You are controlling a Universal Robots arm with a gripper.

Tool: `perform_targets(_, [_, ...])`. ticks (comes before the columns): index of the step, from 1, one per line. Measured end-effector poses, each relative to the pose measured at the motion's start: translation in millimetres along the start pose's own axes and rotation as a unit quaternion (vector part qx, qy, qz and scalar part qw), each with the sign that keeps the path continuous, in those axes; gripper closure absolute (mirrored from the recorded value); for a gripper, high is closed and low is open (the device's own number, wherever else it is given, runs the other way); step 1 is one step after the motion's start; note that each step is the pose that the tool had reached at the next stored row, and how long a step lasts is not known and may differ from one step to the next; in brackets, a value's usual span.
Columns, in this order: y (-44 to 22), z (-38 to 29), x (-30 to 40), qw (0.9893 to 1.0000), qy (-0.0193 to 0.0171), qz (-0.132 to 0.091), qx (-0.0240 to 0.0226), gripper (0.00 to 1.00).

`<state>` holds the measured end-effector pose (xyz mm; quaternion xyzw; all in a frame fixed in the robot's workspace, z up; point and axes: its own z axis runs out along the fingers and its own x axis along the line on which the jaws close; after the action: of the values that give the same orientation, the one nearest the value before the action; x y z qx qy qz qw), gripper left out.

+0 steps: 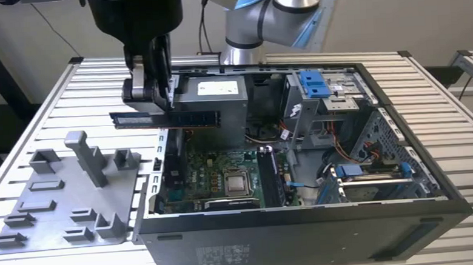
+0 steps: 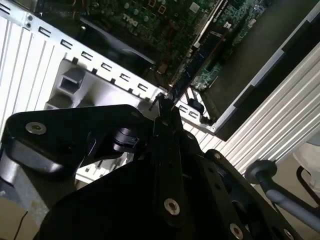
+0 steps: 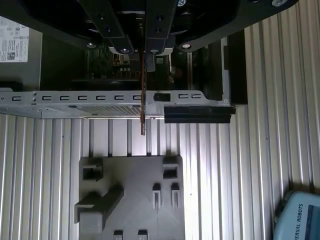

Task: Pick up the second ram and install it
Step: 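Pick up the second ram and move it above second insertion slot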

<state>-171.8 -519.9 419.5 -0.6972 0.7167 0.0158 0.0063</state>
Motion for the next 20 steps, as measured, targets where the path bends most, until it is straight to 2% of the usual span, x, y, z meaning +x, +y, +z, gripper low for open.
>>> perform_targets(20, [-34.1,-0.5,-0.9,1.0000,0.0000,0.000,0.0000,0.86])
